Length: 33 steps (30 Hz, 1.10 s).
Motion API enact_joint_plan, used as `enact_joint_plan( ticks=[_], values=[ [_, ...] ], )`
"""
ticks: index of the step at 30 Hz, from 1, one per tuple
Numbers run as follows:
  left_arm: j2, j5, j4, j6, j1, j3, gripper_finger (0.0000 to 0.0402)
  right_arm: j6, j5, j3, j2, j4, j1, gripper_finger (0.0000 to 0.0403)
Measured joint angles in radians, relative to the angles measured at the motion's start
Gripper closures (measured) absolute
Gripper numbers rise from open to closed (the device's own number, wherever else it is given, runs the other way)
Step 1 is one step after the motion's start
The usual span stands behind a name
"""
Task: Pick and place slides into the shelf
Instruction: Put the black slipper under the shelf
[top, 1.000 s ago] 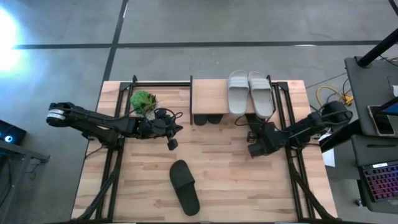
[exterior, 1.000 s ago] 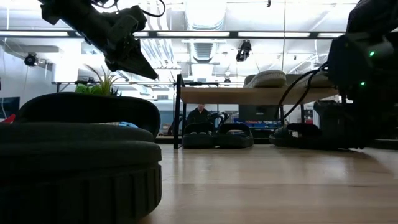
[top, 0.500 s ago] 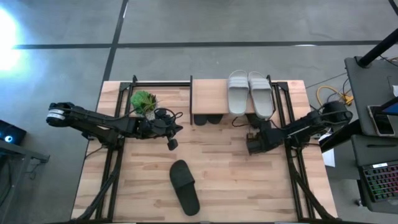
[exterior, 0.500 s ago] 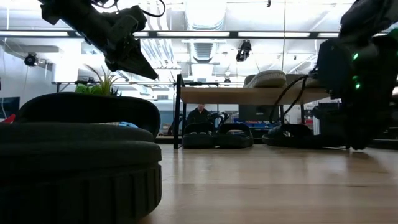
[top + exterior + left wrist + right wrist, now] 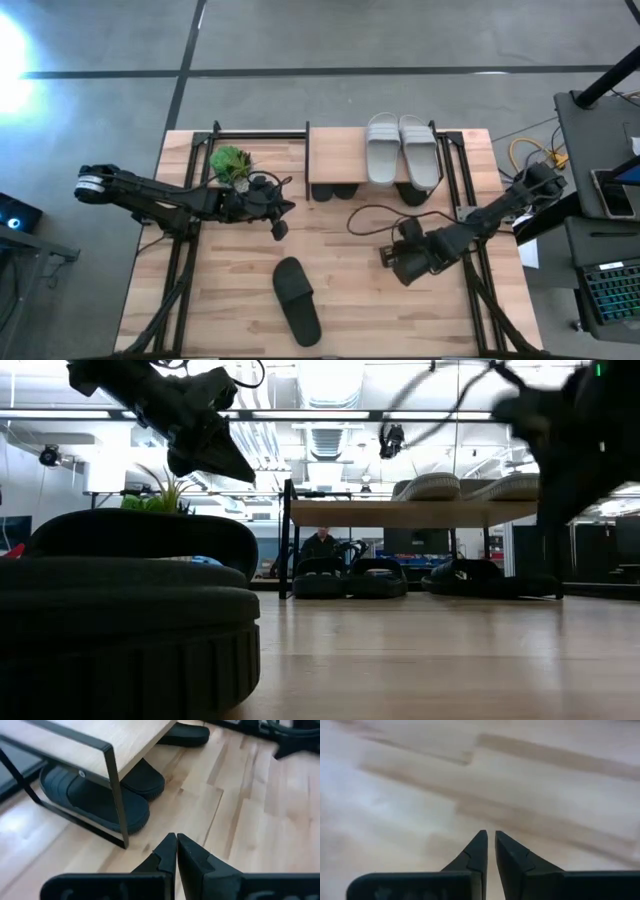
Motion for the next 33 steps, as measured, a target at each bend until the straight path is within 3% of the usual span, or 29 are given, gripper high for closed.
enact_joint_plan(
  ticks=[6,10,15,19,23,27,30,33],
  values=[
    [-0.003,0.007,-0.001,-0.093,0.0,0.025,0.0402,-0.103,-0.017,0.21,0.0,-0.011,-0.014,0.0374],
    [-0.004,0.028,-0.001,-0.088,0.0,0.057,0.0402,-0.159,0.037,0.39,0.0,-0.164,-0.091,0.0374],
    [-0.004,0.028,-0.002,-0.087,-0.001,0.076,0.0402,-0.216,0.177,0.643,0.0,-0.425,-0.262,0.0374],
    [-0.008,0.022,0.0,-0.113,0.0,0.091,0.0402,-0.447,0.193,0.819,-0.002,-0.48,-0.483,0.0374],
    [-0.008,0.02,-0.002,-0.138,0.005,0.092,0.0402,-0.695,0.084,0.932,0.008,-0.448,-0.777,0.0374],
    [-0.008,0.018,-0.008,-0.138,0.009,0.087,0.0402,-0.848,-0.152,0.999,0.066,-0.411,-1.08,0.0374],
    [-0.017,0.018,-0.031,-0.152,0.023,0.088,0.0402,-0.947,-0.303,1.058,0.148,-0.407,-1.24,0.0374],
    [-0.04,0.016,-0.103,-0.252,0.049,0.087,0.0402,-1.015,-0.361,1.165,0.245,-0.393,-1.354,0.0374]
  ],
)
